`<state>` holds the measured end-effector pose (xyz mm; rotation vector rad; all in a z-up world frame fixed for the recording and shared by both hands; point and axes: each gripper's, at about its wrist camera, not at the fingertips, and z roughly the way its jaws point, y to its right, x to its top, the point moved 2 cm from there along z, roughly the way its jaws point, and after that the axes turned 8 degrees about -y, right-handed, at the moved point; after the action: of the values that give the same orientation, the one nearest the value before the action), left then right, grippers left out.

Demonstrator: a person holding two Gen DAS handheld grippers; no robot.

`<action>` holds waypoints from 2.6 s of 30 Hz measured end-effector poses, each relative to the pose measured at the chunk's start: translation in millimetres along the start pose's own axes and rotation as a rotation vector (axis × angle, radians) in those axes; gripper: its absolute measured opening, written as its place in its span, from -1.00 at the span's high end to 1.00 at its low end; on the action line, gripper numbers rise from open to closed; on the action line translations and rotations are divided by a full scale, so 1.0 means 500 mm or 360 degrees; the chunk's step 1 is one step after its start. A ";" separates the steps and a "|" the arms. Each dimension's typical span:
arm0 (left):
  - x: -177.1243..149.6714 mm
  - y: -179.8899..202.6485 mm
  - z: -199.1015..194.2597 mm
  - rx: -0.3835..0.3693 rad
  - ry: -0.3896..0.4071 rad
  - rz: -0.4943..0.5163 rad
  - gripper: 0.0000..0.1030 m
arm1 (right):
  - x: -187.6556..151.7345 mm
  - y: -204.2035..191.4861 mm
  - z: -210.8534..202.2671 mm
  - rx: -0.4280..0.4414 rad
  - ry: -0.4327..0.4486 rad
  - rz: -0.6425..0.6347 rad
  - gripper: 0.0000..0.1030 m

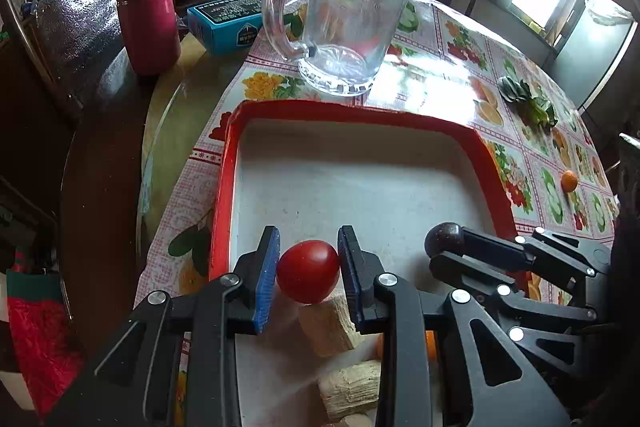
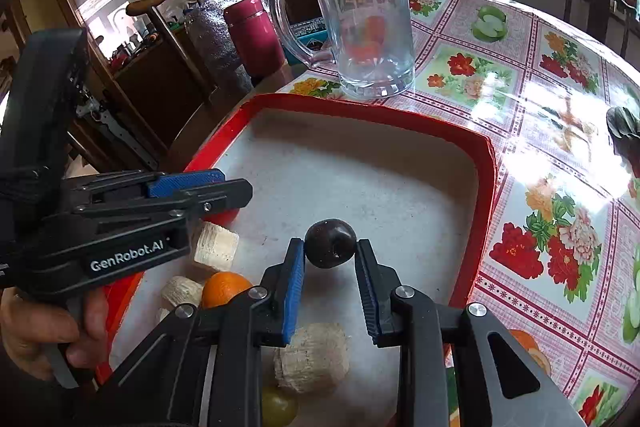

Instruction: Organize fruits

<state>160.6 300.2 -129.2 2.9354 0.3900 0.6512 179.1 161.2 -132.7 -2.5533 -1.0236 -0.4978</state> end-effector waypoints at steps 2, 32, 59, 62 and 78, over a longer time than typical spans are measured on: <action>-0.005 0.001 0.001 0.0004 -0.0006 0.0002 0.46 | -0.004 -0.001 -0.006 0.0008 0.0008 0.0001 0.41; -0.100 0.108 -0.096 -0.0084 0.0109 0.0088 -0.03 | -0.155 0.105 -0.180 -0.0012 0.0191 0.0214 0.20; -0.291 0.203 -0.172 -0.0129 0.0156 0.0233 -0.03 | -0.316 0.141 -0.250 -0.0010 0.0196 0.0246 0.19; -0.314 0.206 -0.180 -0.0133 0.0162 0.0233 -0.03 | -0.328 0.127 -0.260 0.0002 0.0200 0.0173 0.10; -0.409 0.187 -0.250 0.0094 0.0311 0.0205 -0.43 | -0.371 -0.015 -0.277 -0.0008 0.0231 -0.0437 -0.68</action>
<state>-50.9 161.1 -83.6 2.9811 0.2418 0.9641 21.3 -3.4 -90.9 -2.3506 -1.3255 -0.7465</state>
